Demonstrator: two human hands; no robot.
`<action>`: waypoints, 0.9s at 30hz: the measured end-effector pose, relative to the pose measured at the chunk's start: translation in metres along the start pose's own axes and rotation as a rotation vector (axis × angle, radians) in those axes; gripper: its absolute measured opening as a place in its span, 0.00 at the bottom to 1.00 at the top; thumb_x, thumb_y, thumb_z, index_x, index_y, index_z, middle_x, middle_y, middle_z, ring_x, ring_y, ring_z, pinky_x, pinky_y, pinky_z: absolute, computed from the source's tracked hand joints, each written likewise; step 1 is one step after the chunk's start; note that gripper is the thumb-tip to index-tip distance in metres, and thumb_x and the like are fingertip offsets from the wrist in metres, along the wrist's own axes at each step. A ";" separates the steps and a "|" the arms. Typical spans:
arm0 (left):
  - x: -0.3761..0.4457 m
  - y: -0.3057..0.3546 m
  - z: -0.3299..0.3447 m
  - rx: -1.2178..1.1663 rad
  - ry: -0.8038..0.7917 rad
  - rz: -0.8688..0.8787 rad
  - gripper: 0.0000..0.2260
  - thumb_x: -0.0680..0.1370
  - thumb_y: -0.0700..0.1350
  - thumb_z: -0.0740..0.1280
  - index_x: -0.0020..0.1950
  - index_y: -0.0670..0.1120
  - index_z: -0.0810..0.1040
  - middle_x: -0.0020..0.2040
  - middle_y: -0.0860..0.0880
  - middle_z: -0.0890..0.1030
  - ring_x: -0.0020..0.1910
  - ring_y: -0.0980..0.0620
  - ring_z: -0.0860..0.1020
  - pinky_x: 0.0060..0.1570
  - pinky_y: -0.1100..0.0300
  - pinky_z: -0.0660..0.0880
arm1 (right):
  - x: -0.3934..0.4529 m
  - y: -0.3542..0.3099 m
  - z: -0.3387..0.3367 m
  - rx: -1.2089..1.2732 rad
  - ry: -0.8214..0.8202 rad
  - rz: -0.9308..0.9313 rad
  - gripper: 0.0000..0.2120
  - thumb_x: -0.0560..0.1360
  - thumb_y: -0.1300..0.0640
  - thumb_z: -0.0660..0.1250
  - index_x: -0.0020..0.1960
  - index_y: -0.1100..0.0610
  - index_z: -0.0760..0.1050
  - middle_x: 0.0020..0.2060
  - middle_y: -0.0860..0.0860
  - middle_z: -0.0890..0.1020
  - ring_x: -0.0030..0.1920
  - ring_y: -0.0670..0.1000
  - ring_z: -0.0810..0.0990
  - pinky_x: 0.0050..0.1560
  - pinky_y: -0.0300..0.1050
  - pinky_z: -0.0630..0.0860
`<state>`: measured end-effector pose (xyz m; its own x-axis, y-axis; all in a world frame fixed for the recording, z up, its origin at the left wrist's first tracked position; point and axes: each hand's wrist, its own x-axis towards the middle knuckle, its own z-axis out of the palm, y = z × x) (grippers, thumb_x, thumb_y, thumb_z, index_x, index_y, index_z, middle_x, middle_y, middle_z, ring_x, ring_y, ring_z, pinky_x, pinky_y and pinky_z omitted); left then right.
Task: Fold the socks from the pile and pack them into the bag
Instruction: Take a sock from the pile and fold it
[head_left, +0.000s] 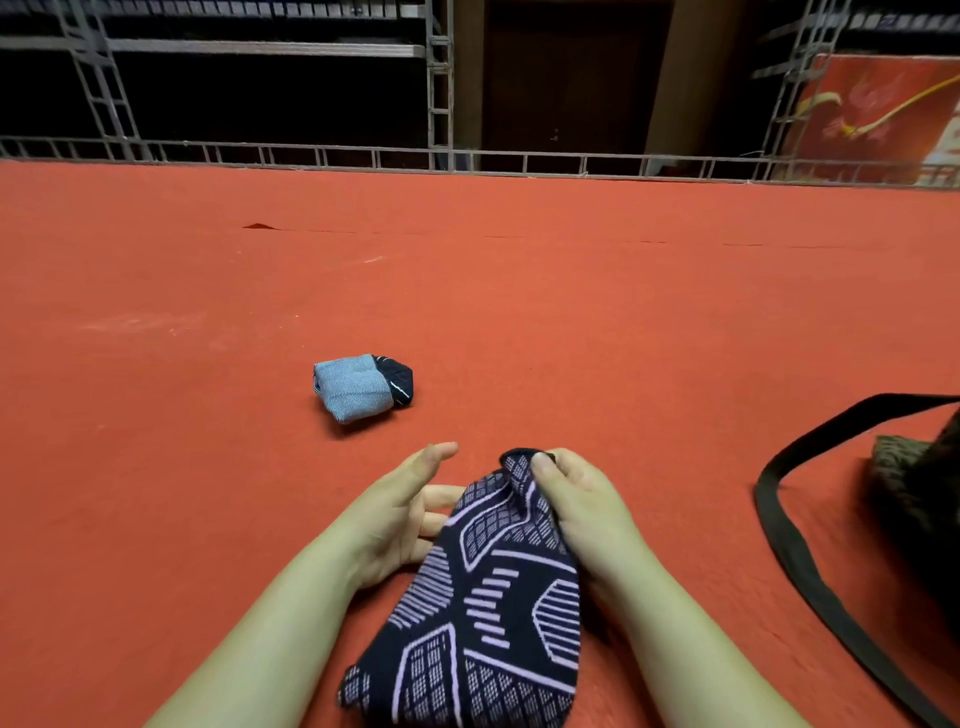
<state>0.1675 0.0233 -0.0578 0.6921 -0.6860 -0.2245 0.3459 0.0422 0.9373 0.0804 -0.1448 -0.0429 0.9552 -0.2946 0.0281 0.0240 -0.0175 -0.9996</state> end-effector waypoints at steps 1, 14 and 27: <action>-0.002 0.001 0.005 -0.002 0.015 -0.020 0.35 0.65 0.67 0.70 0.65 0.52 0.68 0.55 0.40 0.82 0.43 0.44 0.82 0.38 0.52 0.80 | 0.000 0.001 0.002 0.055 -0.039 -0.002 0.09 0.80 0.57 0.60 0.47 0.61 0.74 0.37 0.53 0.81 0.35 0.48 0.78 0.36 0.40 0.75; 0.008 0.009 -0.010 -0.465 0.525 0.004 0.12 0.78 0.51 0.65 0.50 0.41 0.76 0.36 0.41 0.81 0.32 0.44 0.81 0.33 0.49 0.81 | 0.001 0.013 0.005 0.171 -0.246 0.310 0.09 0.77 0.51 0.65 0.47 0.53 0.66 0.34 0.52 0.78 0.34 0.51 0.75 0.32 0.41 0.71; -0.001 0.003 0.004 -0.071 0.013 0.142 0.37 0.66 0.37 0.72 0.71 0.55 0.63 0.52 0.38 0.82 0.40 0.46 0.83 0.42 0.55 0.80 | 0.007 -0.001 -0.019 0.074 0.163 0.024 0.07 0.78 0.62 0.62 0.49 0.54 0.78 0.41 0.56 0.81 0.35 0.50 0.78 0.38 0.43 0.74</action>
<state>0.1650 0.0215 -0.0534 0.7452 -0.6601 -0.0945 0.2870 0.1896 0.9390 0.0817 -0.1652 -0.0414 0.8954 -0.4453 -0.0007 0.0289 0.0598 -0.9978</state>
